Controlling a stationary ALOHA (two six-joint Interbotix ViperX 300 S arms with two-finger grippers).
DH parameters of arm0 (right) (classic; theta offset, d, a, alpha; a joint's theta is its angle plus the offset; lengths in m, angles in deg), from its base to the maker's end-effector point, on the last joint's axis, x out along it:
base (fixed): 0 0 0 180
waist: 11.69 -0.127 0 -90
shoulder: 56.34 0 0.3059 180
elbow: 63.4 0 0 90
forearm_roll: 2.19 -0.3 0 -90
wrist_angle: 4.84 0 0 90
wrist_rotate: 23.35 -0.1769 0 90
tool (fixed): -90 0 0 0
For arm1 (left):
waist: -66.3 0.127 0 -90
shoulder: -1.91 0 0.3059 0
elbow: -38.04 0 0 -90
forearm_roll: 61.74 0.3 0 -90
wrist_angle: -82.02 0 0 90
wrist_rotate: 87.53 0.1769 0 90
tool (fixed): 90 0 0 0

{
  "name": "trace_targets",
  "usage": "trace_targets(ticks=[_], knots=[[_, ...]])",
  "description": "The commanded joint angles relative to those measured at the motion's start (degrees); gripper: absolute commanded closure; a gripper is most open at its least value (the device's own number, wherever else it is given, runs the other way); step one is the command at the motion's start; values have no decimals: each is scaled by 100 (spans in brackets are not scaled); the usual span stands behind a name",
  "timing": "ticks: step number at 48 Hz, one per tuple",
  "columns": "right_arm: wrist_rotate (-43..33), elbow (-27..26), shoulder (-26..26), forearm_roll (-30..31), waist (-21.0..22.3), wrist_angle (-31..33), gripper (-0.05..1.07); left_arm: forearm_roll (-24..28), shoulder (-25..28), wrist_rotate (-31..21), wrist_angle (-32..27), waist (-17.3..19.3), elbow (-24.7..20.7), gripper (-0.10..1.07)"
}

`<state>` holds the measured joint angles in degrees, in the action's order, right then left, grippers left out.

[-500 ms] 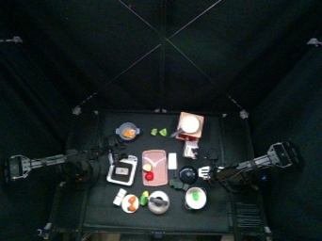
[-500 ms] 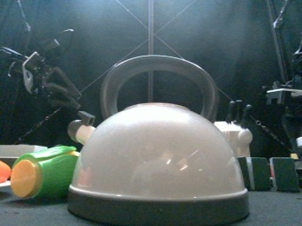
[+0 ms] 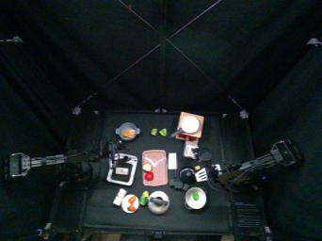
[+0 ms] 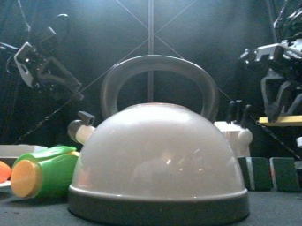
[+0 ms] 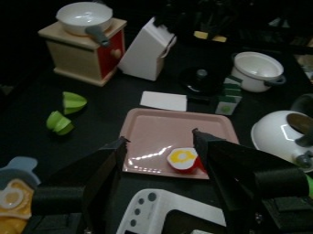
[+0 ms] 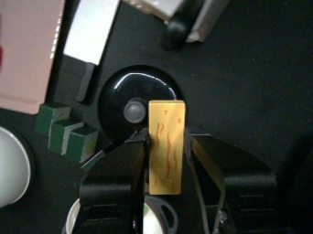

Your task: Hand over egg block

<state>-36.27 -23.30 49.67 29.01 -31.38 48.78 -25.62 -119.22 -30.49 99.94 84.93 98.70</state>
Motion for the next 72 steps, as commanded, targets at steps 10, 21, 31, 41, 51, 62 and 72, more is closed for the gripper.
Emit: trace_targets(ticks=[10, 21, 31, 41, 51, 62, 72], knots=[[949, -545, -211, 510, -141, -791, 43, -141, 9, -26, 712, -369, -352, 4], [1503, -844, -686, 1600, 79, -2224, 43, 70, 44, 0, 1090, -870, -396, 4], [1556, -1081, -1213, 2522, 466, -3173, 43, 141, 185, -9, 1090, -1002, -483, 4], [1556, -1459, -1723, 3305, 729, -3498, 43, 141, 624, -9, 1151, -1116, -729, 4], [1556, -1898, -2092, 3858, 809, -3516, 43, 202, 1336, -9, 1283, -1230, -1134, 4], [1556, -2083, -2312, 3964, 914, -3507, 43, 378, 1934, -18, 1301, -1310, -1485, 4], [1556, -2145, -2347, 3973, 932, -3507, 43, 448, 2364, -18, 1301, -1318, -1723, 4]])
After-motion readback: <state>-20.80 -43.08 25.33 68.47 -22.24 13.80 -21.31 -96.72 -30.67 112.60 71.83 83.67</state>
